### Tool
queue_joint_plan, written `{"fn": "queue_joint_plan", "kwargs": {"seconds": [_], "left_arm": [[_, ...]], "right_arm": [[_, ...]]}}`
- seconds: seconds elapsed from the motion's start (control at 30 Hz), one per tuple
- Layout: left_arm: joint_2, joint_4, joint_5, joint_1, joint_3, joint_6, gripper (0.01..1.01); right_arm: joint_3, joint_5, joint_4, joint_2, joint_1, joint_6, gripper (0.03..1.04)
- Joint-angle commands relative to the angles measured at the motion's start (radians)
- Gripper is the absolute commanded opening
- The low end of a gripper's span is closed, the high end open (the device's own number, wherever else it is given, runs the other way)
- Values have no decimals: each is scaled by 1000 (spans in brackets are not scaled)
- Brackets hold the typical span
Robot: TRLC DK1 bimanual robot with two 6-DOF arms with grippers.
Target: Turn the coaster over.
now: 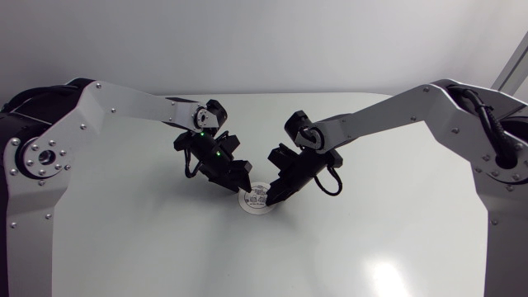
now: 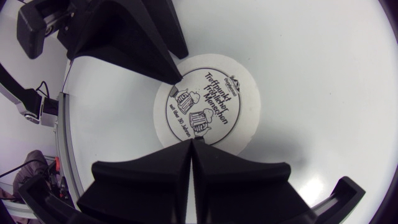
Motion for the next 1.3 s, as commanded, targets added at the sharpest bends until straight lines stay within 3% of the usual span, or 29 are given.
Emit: {"fn": "queue_joint_plan", "kwargs": {"seconds": [0.0, 0.43, 0.53, 0.63, 0.77, 0.9, 1.27], "left_arm": [[-4, -12, 1, -11, -25, -17, 580], [5, -18, 203, 18, -25, -18, 580], [-6, -18, 197, 30, -21, -14, 580], [-27, -9, 68, 27, -29, -10, 579], [-33, 10, -4, 13, -50, -10, 579], [-22, 17, -1, -2, -58, -14, 580], [8, 16, 170, -4, -58, -15, 580]], "right_arm": [[-43, 11, 0, 16, 13, -16, 51], [-48, 11, 3, 16, 14, -16, 51], [-51, 11, 3, 15, 14, -18, 51], [-54, 10, 5, 15, 14, -18, 51], [-54, 10, 10, 15, 18, -16, 51], [-53, 10, 13, 15, 24, -13, 51], [-66, 10, 16, 8, 25, -12, 51]]}}
